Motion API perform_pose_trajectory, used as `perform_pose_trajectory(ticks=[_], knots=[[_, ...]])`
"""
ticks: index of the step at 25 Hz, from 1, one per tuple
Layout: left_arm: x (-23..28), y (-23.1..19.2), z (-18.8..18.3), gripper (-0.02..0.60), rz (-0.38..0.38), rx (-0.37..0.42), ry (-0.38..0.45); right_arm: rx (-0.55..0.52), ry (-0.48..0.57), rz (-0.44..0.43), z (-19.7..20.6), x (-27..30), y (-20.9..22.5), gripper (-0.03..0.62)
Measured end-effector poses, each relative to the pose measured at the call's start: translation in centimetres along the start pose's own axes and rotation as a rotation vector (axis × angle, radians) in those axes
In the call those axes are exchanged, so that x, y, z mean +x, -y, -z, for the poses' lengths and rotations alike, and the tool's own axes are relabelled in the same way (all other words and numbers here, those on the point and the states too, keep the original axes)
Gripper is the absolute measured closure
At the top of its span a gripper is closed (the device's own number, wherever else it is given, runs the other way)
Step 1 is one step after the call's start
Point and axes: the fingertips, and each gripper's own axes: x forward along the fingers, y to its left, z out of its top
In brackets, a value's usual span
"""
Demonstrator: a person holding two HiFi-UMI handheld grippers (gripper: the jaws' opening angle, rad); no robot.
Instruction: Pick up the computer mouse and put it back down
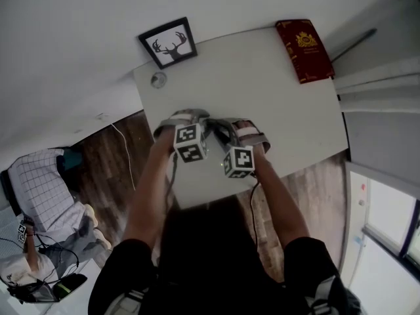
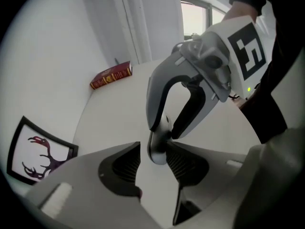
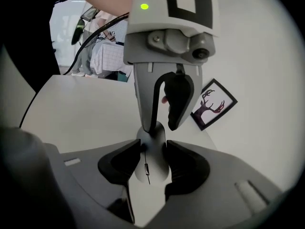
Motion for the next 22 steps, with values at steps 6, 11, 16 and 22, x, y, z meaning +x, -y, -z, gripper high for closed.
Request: perform_pose_trajectory(ticks=[6,11,16,22], knots=[[1.4,2.0,0.9,0.351,0.201,0.067,-0.095,-0.163,0.016,0.017,0.3,0.2,-0.5,0.407],[2.6,2.5,0.2,0.351,0.228,0.061,-0.073,-0.238,0.024,0.034,-0.2,-0.3,-0.3,0.408],[3.6,2.8,-0.2,0.365,0.226,0.047,-0.041,-0.247,0.028,0.042,0.0,-0.3,-0.3,0.407],[3.7,2.6,-0.1,0.406,0.215,0.031,-0.025,-0.261,0.03,0.045,0.0,-0.4,-0.4,0.407]])
